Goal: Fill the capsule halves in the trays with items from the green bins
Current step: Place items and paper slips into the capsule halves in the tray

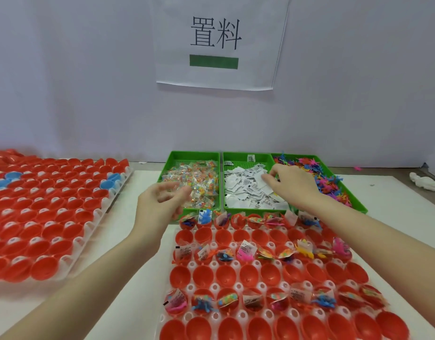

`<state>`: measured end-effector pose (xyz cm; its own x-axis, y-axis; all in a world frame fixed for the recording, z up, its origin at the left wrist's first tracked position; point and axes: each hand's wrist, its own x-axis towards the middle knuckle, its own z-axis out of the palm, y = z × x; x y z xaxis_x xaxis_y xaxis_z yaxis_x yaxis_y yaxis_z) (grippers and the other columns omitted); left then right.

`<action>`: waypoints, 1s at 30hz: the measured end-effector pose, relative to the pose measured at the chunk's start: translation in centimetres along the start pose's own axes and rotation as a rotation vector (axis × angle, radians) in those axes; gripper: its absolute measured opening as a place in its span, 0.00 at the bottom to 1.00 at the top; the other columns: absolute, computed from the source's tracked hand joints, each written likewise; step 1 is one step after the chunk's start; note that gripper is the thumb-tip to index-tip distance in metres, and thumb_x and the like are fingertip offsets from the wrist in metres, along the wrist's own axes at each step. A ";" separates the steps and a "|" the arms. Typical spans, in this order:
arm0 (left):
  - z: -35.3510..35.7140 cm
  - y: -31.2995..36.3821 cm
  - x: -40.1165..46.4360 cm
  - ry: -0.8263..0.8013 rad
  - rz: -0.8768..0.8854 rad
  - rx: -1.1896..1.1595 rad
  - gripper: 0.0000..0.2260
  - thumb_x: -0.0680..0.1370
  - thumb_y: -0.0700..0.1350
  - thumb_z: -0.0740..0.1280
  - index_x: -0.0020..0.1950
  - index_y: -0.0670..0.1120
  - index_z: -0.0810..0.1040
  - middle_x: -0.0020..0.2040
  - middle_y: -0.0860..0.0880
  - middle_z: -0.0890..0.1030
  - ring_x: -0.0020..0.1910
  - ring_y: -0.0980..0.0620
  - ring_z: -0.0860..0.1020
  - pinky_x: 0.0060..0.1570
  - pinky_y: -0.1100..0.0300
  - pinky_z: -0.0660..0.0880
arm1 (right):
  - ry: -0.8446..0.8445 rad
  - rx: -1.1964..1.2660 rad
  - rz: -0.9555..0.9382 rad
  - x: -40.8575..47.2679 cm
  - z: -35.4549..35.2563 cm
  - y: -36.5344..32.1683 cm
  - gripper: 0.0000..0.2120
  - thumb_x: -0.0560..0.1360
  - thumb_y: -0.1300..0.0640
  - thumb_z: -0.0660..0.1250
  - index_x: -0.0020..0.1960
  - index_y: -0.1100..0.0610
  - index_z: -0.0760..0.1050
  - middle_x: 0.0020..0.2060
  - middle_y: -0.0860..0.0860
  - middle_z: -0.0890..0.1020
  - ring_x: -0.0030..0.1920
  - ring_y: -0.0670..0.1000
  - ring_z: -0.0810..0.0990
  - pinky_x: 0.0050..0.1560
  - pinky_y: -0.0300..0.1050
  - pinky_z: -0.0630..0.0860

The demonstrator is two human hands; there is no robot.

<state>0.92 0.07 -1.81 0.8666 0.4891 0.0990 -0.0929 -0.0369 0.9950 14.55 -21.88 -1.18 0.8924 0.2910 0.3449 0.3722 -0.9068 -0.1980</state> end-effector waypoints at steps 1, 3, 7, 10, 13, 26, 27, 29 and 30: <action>0.1 0.1 -0.1 -0.020 -0.034 -0.027 0.07 0.72 0.43 0.71 0.48 0.44 0.76 0.28 0.53 0.79 0.22 0.63 0.70 0.25 0.71 0.69 | -0.048 0.006 -0.004 0.0 -0.2 0.1 0.15 0.77 0.43 0.59 0.43 0.54 0.74 0.31 0.45 0.73 0.38 0.50 0.74 0.37 0.43 0.64; 0.4 0.2 -0.5 -0.066 -0.089 -0.064 0.07 0.72 0.43 0.70 0.47 0.42 0.79 0.29 0.53 0.79 0.23 0.62 0.70 0.27 0.71 0.70 | -0.114 0.038 0.001 -0.1 -0.6 0.1 0.14 0.73 0.42 0.65 0.38 0.52 0.73 0.33 0.43 0.73 0.39 0.48 0.73 0.39 0.43 0.65; 1.0 0.8 -1.3 -0.140 -0.220 -0.126 0.04 0.75 0.41 0.68 0.45 0.41 0.79 0.33 0.49 0.77 0.28 0.60 0.74 0.33 0.69 0.75 | -0.116 0.061 -0.015 -0.6 -1.2 -0.1 0.14 0.69 0.42 0.70 0.38 0.53 0.78 0.31 0.41 0.71 0.36 0.46 0.72 0.36 0.42 0.64; 1.3 1.3 -1.9 -0.183 -0.280 -0.148 0.04 0.77 0.39 0.66 0.50 0.42 0.78 0.34 0.49 0.77 0.31 0.58 0.76 0.34 0.71 0.76 | 0.019 0.199 -0.007 -1.4 -2.0 -0.8 0.16 0.71 0.40 0.67 0.41 0.54 0.80 0.28 0.40 0.67 0.29 0.41 0.66 0.29 0.39 0.60; 1.6 1.9 -2.7 -0.228 -0.278 -0.153 0.03 0.75 0.39 0.67 0.47 0.43 0.79 0.31 0.51 0.77 0.27 0.61 0.76 0.32 0.71 0.76 | 0.221 0.457 -0.091 -3.0 -3.4 -2.5 0.15 0.71 0.44 0.69 0.39 0.56 0.82 0.22 0.43 0.66 0.25 0.43 0.64 0.29 0.37 0.59; 3.5 3.9 -7.8 -0.407 -0.394 -0.344 0.10 0.71 0.44 0.67 0.33 0.42 0.83 0.27 0.47 0.79 0.24 0.58 0.76 0.24 0.69 0.73 | 0.308 0.209 -0.712 -12.8 -7.7 -5.8 0.02 0.67 0.58 0.72 0.38 0.53 0.84 0.21 0.46 0.76 0.20 0.47 0.70 0.24 0.36 0.65; 3.3 3.9 -8.2 -0.422 -0.381 -0.351 0.10 0.68 0.47 0.68 0.33 0.42 0.83 0.27 0.48 0.79 0.24 0.58 0.77 0.25 0.69 0.73 | 0.276 0.200 -0.713 -13.2 -7.9 -5.7 0.03 0.67 0.57 0.72 0.40 0.53 0.84 0.21 0.46 0.76 0.20 0.47 0.70 0.23 0.36 0.65; 3.0 3.9 -9.1 -0.472 -0.296 -0.303 0.09 0.64 0.50 0.69 0.31 0.45 0.84 0.29 0.51 0.79 0.27 0.59 0.77 0.29 0.70 0.74 | 0.192 0.221 -0.703 -13.9 -8.3 -5.4 0.05 0.68 0.57 0.71 0.43 0.53 0.84 0.23 0.46 0.76 0.22 0.43 0.67 0.23 0.36 0.65; 2.9 4.0 -9.5 -0.486 -0.257 -0.282 0.09 0.63 0.50 0.69 0.32 0.47 0.85 0.30 0.52 0.80 0.28 0.60 0.78 0.31 0.70 0.74 | 0.138 0.252 -0.683 -14.2 -8.5 -5.2 0.06 0.69 0.58 0.70 0.44 0.53 0.84 0.24 0.44 0.76 0.24 0.40 0.65 0.25 0.34 0.65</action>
<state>-6.21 -7.27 1.24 0.9965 -0.0034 -0.0831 0.0805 0.2936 0.9525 -2.24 -23.85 2.73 0.4073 0.7090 0.5757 0.8951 -0.4352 -0.0974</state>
